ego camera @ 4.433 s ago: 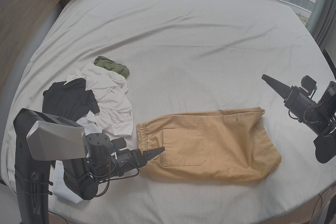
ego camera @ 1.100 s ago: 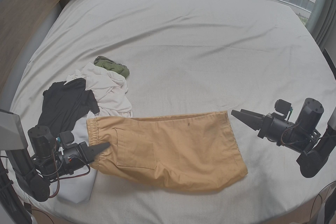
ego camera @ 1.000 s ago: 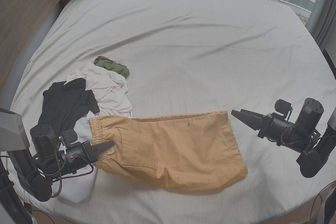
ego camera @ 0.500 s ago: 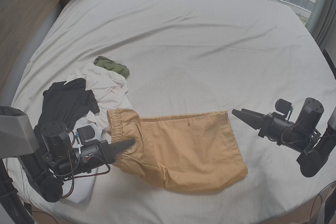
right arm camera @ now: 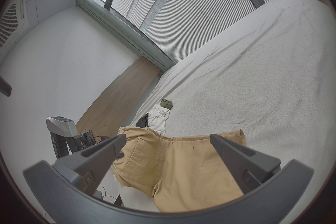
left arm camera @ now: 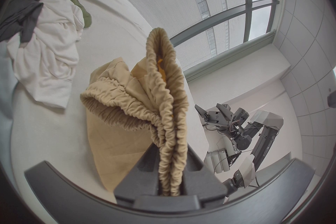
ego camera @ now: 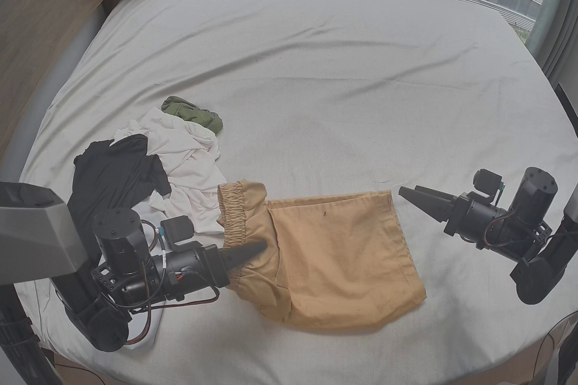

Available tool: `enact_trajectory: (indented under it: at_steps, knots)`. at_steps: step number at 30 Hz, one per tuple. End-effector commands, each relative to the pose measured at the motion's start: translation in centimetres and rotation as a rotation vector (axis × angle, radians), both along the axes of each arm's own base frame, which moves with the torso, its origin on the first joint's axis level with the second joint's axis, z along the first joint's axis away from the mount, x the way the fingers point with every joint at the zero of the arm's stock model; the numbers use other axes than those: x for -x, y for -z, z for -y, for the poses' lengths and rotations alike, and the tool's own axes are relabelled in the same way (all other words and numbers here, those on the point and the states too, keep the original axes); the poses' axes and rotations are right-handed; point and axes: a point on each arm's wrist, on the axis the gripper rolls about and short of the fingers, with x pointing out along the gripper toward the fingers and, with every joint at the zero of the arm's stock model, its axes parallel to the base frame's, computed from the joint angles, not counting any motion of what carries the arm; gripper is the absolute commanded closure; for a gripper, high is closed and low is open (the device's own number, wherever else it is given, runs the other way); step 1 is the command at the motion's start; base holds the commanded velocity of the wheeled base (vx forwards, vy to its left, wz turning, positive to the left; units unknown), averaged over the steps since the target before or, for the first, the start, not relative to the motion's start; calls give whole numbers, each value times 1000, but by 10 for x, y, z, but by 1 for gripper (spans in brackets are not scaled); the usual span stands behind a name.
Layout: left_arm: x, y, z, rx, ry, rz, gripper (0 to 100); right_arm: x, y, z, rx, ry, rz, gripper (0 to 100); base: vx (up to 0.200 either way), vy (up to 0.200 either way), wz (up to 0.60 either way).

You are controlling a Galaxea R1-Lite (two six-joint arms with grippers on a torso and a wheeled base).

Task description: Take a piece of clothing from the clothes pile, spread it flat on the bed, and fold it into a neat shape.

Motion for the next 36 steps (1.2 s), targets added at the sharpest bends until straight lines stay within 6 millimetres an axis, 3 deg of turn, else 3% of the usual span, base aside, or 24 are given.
enact_trajectory:
  at_steps: [1, 16, 28, 36]
  knots:
    - [-3, 0, 14, 18, 18, -4, 100, 0, -1, 0, -1, -1, 4, 0, 0, 0, 0]
    - [-17, 7, 53, 62, 94, 8, 100, -1, -6, 2, -8, 9, 25, 0, 0, 0, 0]
    - [-26, 10, 93, 141, 168, -18, 100, -3, -19, 14, -23, 54, 69, 0, 0, 0, 0]
    - [-28, 25, 116, 140, 211, -29, 100, -4, -20, 15, -24, 55, 73, 0, 0, 0, 0]
